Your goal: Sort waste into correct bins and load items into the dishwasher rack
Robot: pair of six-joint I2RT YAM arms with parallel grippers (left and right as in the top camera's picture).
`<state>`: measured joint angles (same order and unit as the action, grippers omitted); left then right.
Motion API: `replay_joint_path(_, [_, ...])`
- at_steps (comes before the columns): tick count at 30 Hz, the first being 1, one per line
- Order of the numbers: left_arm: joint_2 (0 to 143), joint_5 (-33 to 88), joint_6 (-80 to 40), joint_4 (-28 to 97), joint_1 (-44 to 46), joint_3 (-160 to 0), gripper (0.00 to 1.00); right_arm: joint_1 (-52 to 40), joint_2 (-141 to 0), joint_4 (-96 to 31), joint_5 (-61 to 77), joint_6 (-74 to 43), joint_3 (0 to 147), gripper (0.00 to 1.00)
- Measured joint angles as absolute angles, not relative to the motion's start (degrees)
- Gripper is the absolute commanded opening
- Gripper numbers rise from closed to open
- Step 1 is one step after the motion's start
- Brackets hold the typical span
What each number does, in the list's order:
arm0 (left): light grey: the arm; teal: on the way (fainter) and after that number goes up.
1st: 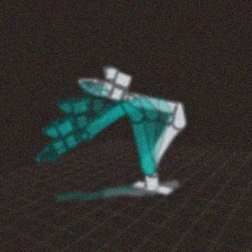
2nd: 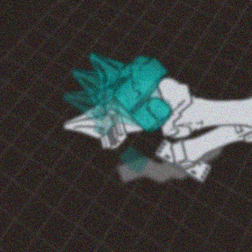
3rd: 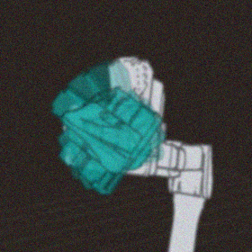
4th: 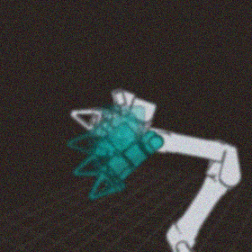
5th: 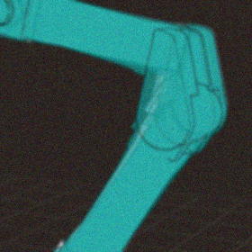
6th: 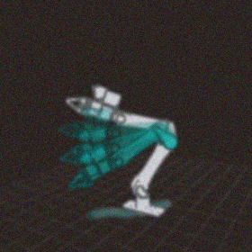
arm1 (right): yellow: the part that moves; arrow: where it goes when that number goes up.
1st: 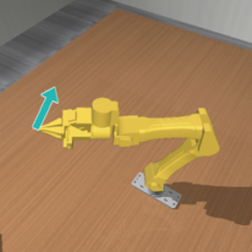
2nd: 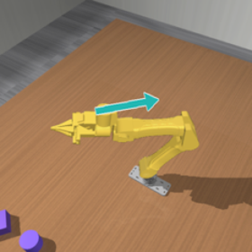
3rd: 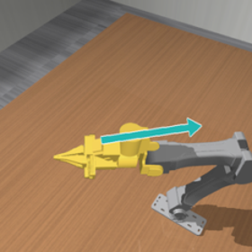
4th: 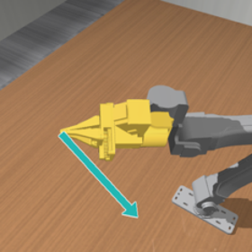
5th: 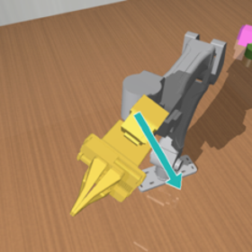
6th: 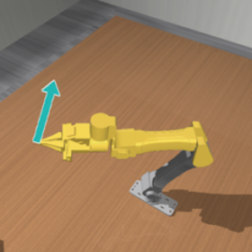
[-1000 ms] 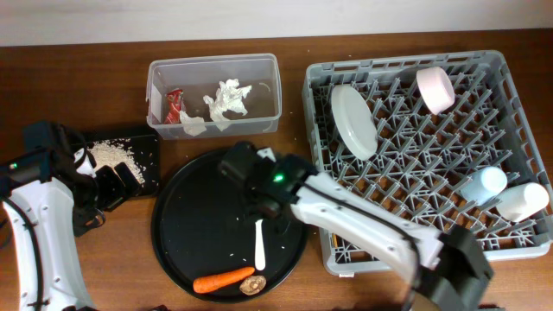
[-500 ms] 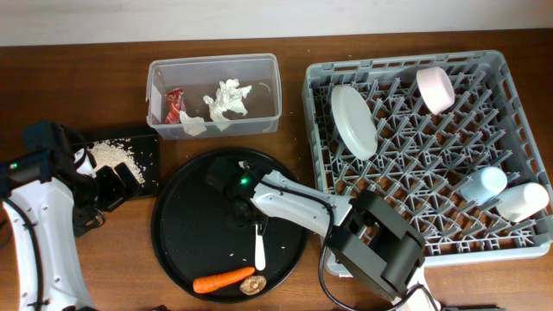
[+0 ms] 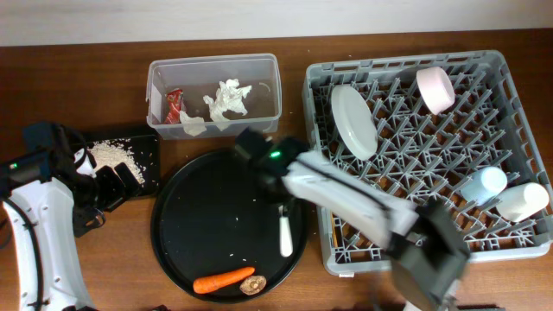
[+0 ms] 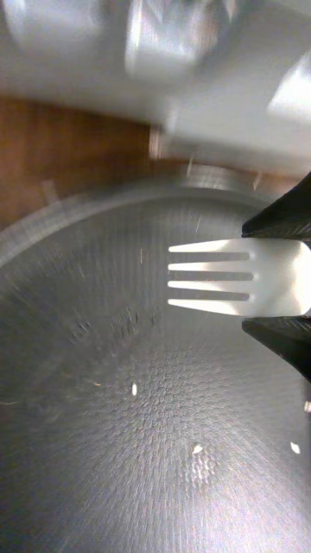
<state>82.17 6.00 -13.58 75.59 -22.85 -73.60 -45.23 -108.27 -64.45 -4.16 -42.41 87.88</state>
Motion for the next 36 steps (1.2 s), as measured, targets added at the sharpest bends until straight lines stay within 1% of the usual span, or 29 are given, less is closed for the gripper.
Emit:
replay_joint_path(4, [82.2,6.0,-13.6,75.5,-22.9,-73.6,0.99,-39.0,-93.9,-73.5,-9.1,-35.4,89.3,0.15])
replay_joint_path(6, [82.2,6.0,-13.6,75.6,-22.9,-73.6,0.99,-35.9,-93.6,-75.2,-10.4,-32.4,88.4,0.15])
replay_joint_path(8, [82.2,6.0,-13.6,75.6,-22.9,-73.6,0.99,-33.5,-93.7,-73.6,-10.9,-31.2,84.9,0.15])
replay_joint_path(9, [82.2,6.0,-13.6,75.7,-22.9,-73.6,0.99,-31.7,-94.1,-71.8,-11.2,-30.8,80.8,0.15])
replay_joint_path(13, [82.2,6.0,-13.6,75.6,-22.9,-73.6,0.99,-30.2,-94.2,-64.3,-9.5,-28.4,73.3,0.16])
replay_joint_path(14, [82.2,6.0,-13.6,75.6,-22.9,-73.6,0.99,-30.2,-94.2,-63.0,-9.0,-28.1,73.2,0.24])
replay_joint_path(15, [82.2,6.0,-13.6,75.6,-22.9,-73.6,0.99,-30.2,-94.2,-62.5,-8.8,-28.0,73.2,0.48])
replay_joint_path(16, [82.2,6.0,-13.6,75.6,-22.9,-73.6,0.99,-30.2,-94.2,-61.7,-8.5,-27.7,73.2,0.55])
replay_joint_path(18, [82.2,6.0,-13.6,75.6,-22.9,-73.6,0.99,-30.2,-94.2,-61.6,-8.4,-27.4,73.2,0.54])
replay_joint_path(19, [82.2,6.0,-13.6,75.6,-22.9,-73.6,0.99,-30.2,-94.2,-61.6,-8.3,-27.2,73.2,0.53])
replay_joint_path(21, [82.2,6.0,-13.6,75.6,-22.9,-73.6,0.99,-30.2,-94.2,-62.6,-8.0,-26.7,73.3,0.45])
replay_joint_path(22, [82.2,6.0,-13.6,75.7,-22.9,-73.6,0.99,-30.2,-94.1,-63.9,-5.6,-23.9,74.4,0.41])
replay_joint_path(23, [82.2,6.0,-13.6,75.7,-22.9,-73.6,0.99,-30.3,-93.8,-64.0,-3.2,-22.0,75.4,0.4])
replay_joint_path(24, [82.2,6.0,-13.6,75.6,-22.9,-73.6,0.99,-30.9,-93.1,-64.1,3.4,-15.1,76.9,0.37])
replay_joint_path(26, [82.2,6.0,-13.6,75.6,-22.9,-73.6,1.0,-35.2,-91.3,-66.4,20.1,0.9,78.7,0.37])
replay_joint_path(27, [82.2,6.0,-13.6,75.5,-22.9,-73.6,0.99,-37.4,-91.3,-67.2,23.4,4.4,78.7,0.37])
replay_joint_path(28, [82.2,6.0,-13.6,75.6,-22.9,-73.6,0.99,-41.8,-91.5,-67.7,25.5,7.7,78.8,0.38])
replay_joint_path(32, [82.2,6.0,-13.6,75.6,-22.9,-73.6,0.99,-55.0,-97.1,-64.9,29.0,11.3,78.8,0.38])
replay_joint_path(36, [82.2,6.0,-13.6,75.6,-22.9,-73.6,0.99,-61.7,-104.9,-59.2,33.2,12.0,78.8,0.38])
